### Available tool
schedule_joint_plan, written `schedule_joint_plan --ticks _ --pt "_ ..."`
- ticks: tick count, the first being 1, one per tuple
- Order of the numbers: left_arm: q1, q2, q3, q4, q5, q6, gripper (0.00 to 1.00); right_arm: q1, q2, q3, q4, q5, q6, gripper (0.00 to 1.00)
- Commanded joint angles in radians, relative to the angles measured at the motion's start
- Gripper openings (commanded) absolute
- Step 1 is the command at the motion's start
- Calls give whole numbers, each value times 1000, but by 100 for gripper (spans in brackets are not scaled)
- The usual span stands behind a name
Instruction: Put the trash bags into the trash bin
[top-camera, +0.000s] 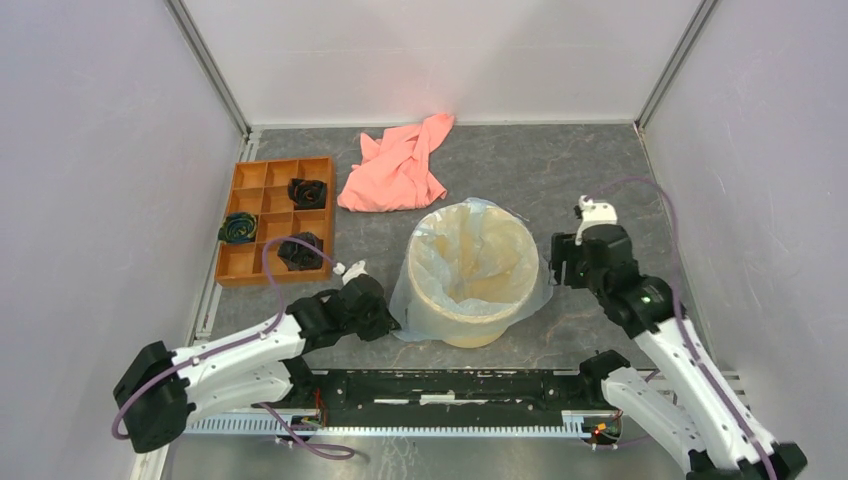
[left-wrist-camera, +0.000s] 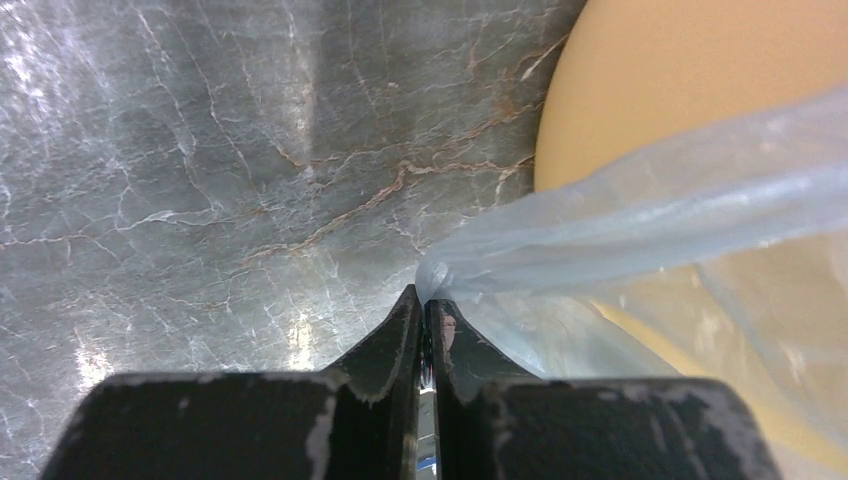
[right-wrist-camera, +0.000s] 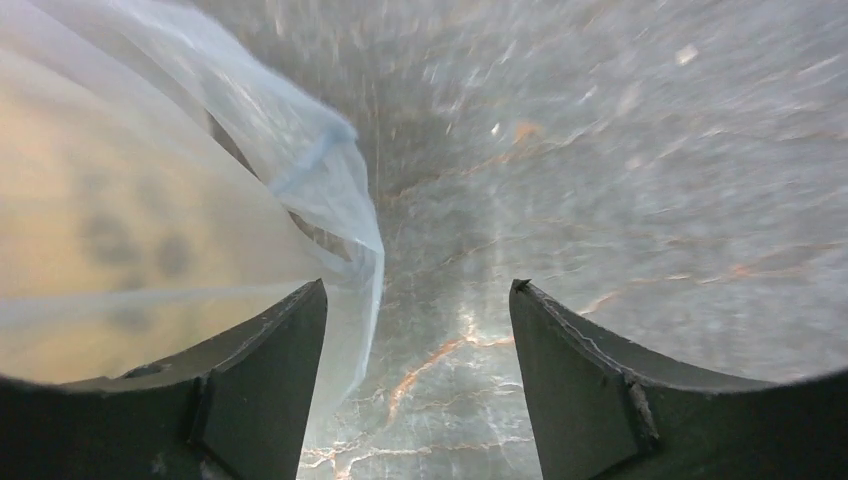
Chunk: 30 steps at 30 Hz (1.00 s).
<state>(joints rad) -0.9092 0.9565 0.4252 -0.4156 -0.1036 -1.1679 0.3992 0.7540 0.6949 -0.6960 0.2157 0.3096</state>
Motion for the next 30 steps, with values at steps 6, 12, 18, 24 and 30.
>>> schedule_joint_plan --ticks 6,12,18,24,30 --pt "0 -29 15 49 -3 47 15 1 20 509 -192 -107 -254 78" --pt "0 18 23 62 7 68 15 110 217 576 33 -529 -184 77" --pt "0 -17 -3 71 -11 38 15 424 356 487 54 -325 -188 62" --pt "0 -39 3 52 -12 49 15 610 511 438 -41 -45 -209 45" --pt "0 -23 7 71 7 46 15 639 410 324 318 -394 -114 40"
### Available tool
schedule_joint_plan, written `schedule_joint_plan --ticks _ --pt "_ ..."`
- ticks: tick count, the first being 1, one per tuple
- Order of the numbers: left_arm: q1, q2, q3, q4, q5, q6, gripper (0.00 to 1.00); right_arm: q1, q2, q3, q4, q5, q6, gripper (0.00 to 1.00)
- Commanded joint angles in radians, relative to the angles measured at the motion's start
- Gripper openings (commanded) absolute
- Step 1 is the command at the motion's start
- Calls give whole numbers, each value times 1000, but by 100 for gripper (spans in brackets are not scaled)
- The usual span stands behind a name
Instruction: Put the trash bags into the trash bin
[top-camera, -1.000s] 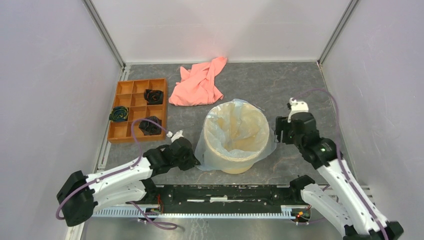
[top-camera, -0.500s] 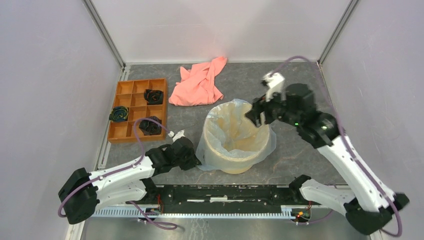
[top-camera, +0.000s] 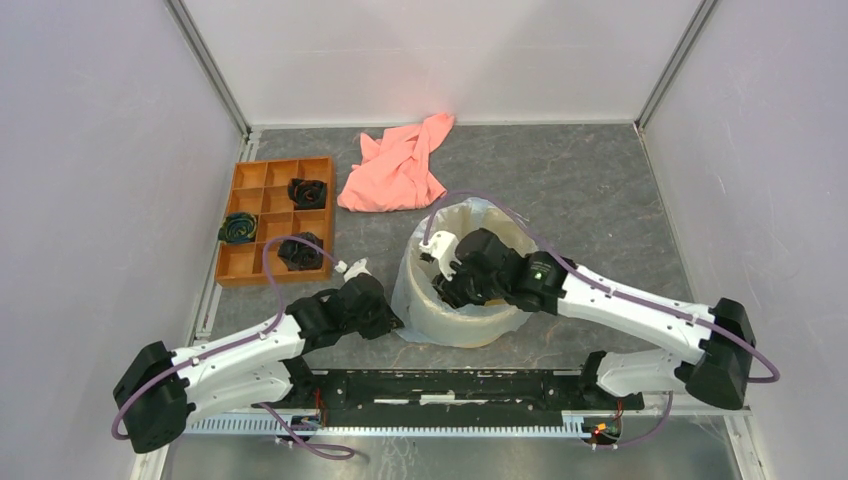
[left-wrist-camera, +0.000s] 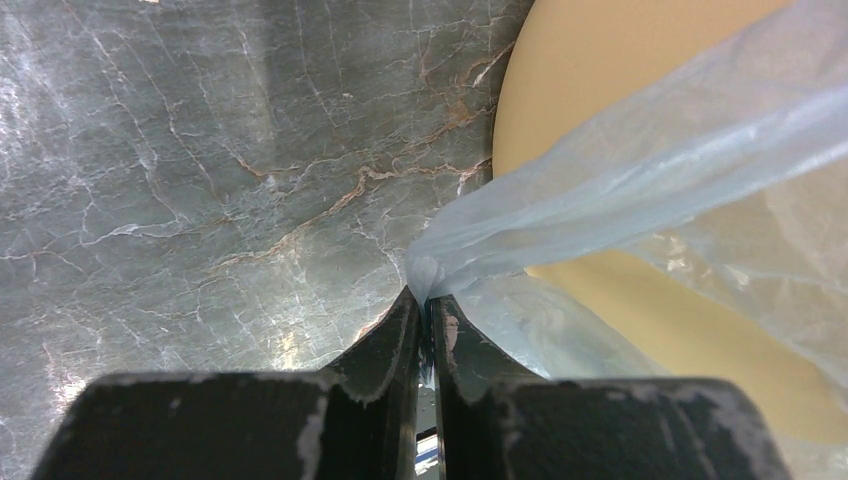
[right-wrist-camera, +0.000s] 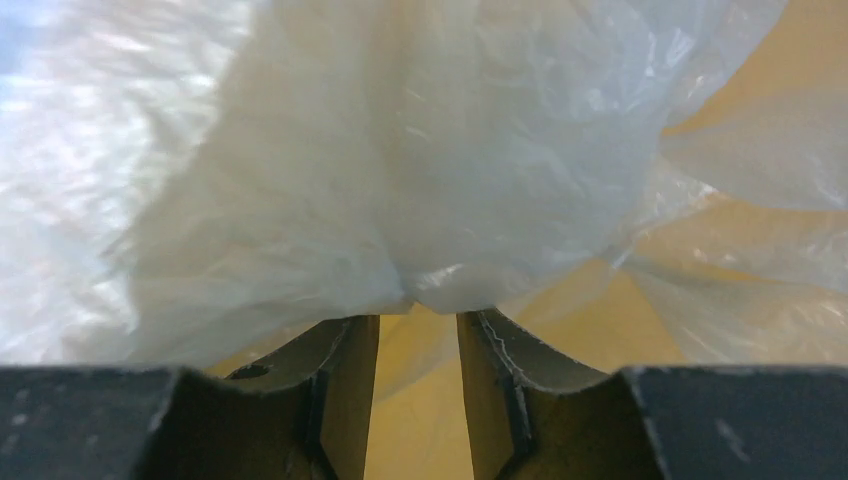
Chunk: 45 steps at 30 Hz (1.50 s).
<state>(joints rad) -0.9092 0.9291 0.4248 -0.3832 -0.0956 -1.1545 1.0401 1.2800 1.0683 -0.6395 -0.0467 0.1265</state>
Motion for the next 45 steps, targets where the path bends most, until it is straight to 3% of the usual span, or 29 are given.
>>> schedule_joint_plan --ticks 1,3,8,13,15,18,24,26,30,34,39,45 --pt "0 6 8 40 2 29 15 -19 -145 -64 295 -131 72 40" --pt "0 5 8 41 3 27 15 -66 -151 -44 249 -29 56 40" --pt "0 -15 3 36 -2 24 15 -98 -45 41 49 567 -38 43" --pt "0 -15 2 26 -3 22 15 -100 52 54 58 990 -33 49" --pt "0 -15 0 24 -4 19 15 -100 69 36 98 1063 -36 56" --pt "0 -19 -3 16 -6 16 15 -100 82 61 90 990 -17 62" --pt "0 -33 -2 15 -15 23 17 -95 34 43 272 324 20 73" --pt "0 -20 0 35 -9 31 18 -94 41 2 396 225 77 76" --pt "0 23 9 60 25 40 18 -101 104 26 517 219 118 78" --pt "0 32 8 72 45 46 19 -107 110 65 414 341 38 80" --pt "0 -27 -25 59 47 53 25 -128 -11 -23 289 470 -26 80" --pt "0 -71 -54 67 41 56 37 -131 -70 -69 183 455 -45 82"
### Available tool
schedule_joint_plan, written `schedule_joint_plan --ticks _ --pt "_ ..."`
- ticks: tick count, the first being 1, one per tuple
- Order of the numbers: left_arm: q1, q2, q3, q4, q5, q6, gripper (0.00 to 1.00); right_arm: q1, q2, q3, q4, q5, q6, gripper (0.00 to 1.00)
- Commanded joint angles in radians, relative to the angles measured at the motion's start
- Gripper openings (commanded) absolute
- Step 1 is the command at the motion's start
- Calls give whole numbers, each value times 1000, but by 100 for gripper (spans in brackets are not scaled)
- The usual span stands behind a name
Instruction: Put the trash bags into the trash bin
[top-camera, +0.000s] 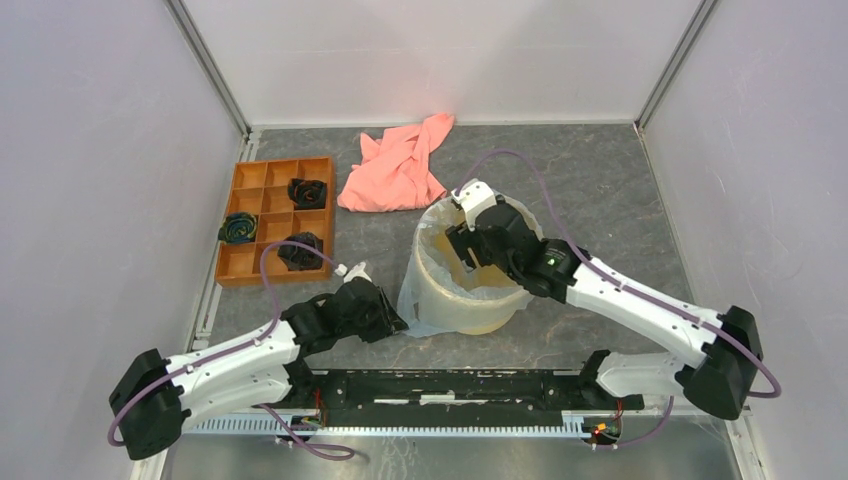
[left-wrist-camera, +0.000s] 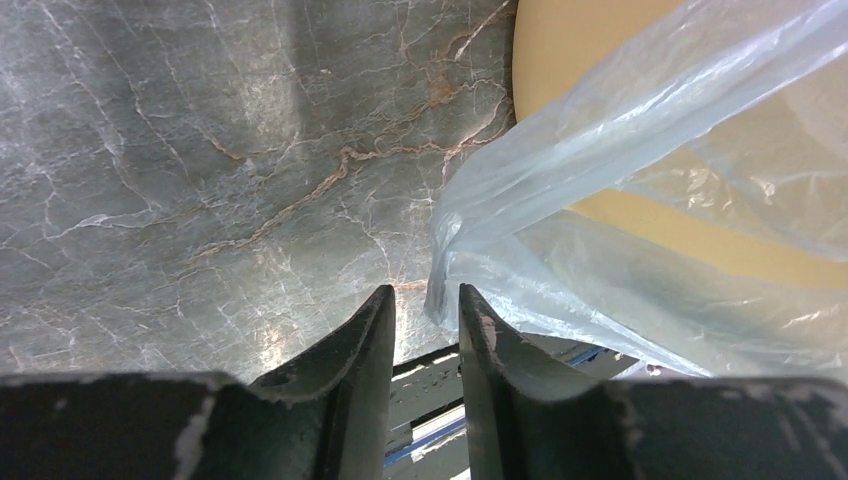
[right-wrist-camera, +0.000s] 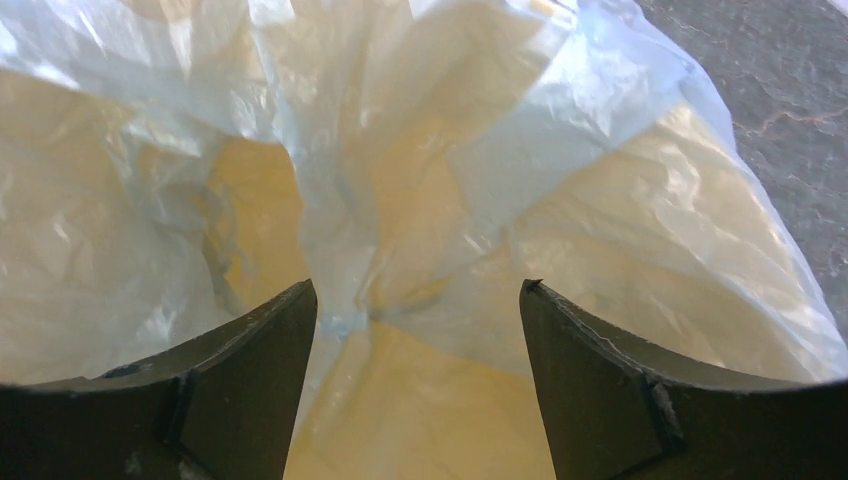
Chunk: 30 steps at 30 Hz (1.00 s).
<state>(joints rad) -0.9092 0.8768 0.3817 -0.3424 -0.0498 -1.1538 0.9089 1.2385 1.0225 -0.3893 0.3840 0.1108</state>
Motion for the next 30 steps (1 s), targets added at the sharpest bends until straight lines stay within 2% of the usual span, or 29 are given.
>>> schedule_joint_plan --ticks 1,6,12,16,19,24,26,30 --pt "0 -14 -8 28 -5 58 39 2 -23 -43 -68 -1 -27 82" --pt "0 -6 12 15 7 66 45 20 62 -150 39 -246 18 82" --pt "0 -106 24 -63 -28 81 65 21 154 -132 31 -325 28 76" --pt "0 -175 29 -88 -53 84 64 21 125 -30 -81 -272 -19 64" --pt "0 -177 41 -90 -60 92 63 20 132 100 -219 -185 -64 61" --pt "0 -141 100 -147 -92 142 65 18 184 286 -422 -64 -173 68" --pt "0 -138 128 -177 -119 162 67 12 195 277 -430 -48 -189 64" --pt "0 -142 167 -206 -159 177 74 -14 191 167 -279 -183 -180 50"
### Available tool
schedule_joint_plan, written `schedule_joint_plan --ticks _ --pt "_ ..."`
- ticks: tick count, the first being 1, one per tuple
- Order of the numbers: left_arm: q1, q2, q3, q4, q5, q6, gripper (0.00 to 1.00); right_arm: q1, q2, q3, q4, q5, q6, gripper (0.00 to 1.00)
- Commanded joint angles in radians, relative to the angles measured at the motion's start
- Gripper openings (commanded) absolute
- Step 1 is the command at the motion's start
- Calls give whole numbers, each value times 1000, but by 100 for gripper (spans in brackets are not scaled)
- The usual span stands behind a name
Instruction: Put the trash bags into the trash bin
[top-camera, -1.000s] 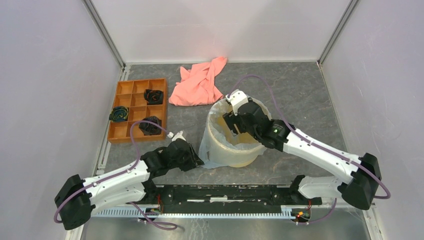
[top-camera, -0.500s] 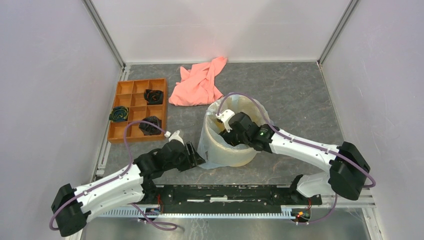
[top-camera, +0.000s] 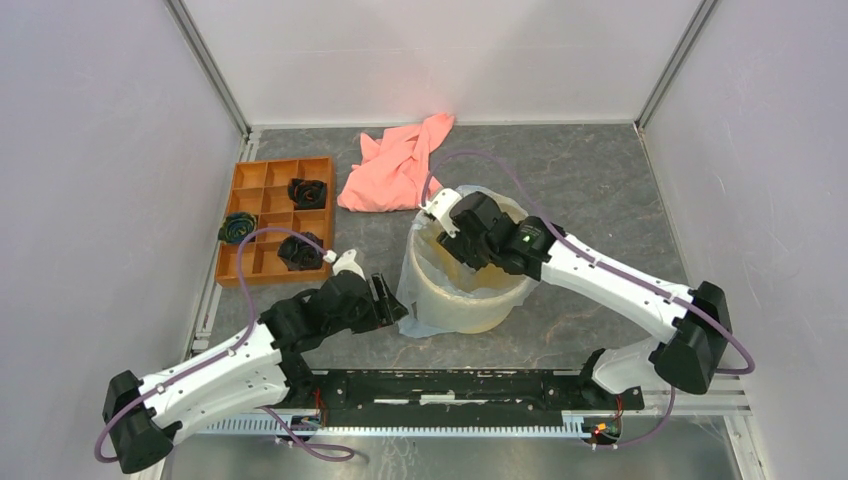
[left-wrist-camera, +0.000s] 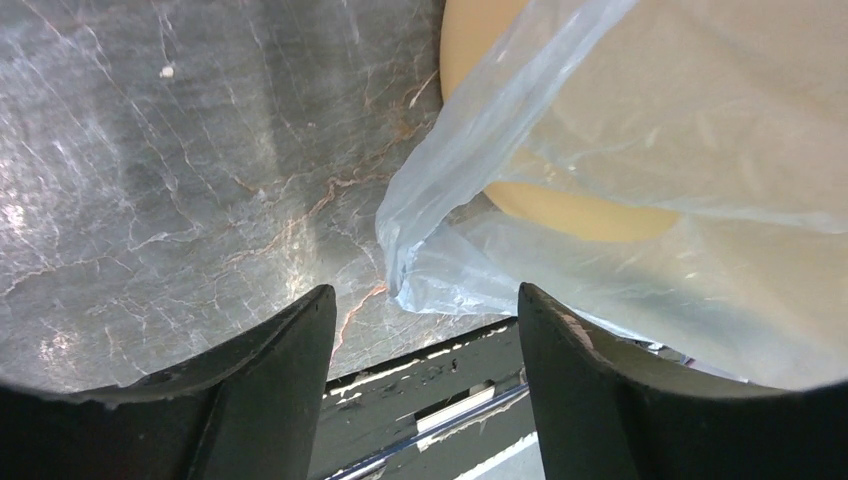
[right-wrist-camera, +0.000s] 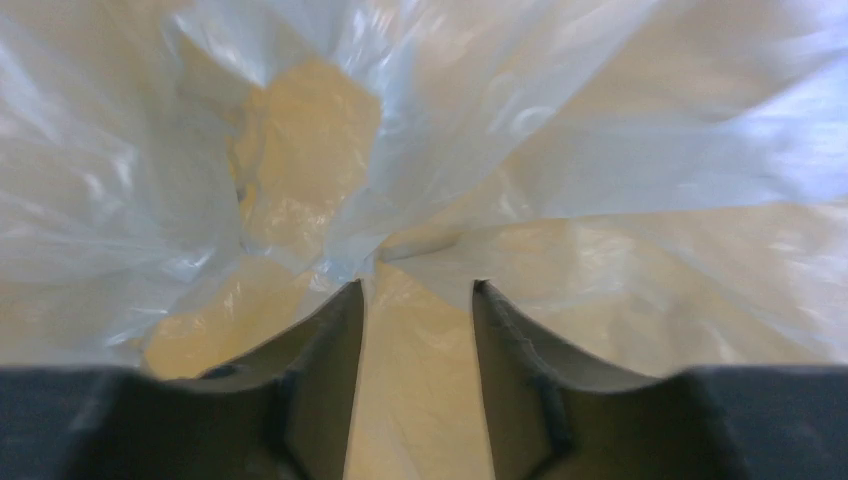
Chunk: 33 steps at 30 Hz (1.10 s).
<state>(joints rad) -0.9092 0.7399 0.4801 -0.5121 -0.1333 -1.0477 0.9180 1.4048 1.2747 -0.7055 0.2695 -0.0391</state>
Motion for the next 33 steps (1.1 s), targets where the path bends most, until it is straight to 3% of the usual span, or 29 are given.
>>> schedule_joint_plan --ticks 1,5,9,12,15,21,27,33 --pt "0 -5 73 -40 -77 69 75 -28 34 -104 79 -97 -18 43" --pt "1 -1 67 -15 -62 49 77 -31 107 -163 233 -186 -1 30" --pt "1 -1 56 22 -33 25 77 -32 199 -191 270 -242 22 16" --pt "1 -16 46 43 -26 9 78 -30 176 -275 330 -327 77 15" --pt "2 -28 41 56 -36 6 79 -31 143 -300 334 -349 93 21" --pt "3 1 99 9 -63 59 82 -31 14 -184 174 -171 78 38" --pt "6 24 97 8 -66 63 82 -32 -90 -213 209 -191 95 54" --pt "6 -4 93 -14 -59 43 82 -31 15 -243 276 -189 108 56"
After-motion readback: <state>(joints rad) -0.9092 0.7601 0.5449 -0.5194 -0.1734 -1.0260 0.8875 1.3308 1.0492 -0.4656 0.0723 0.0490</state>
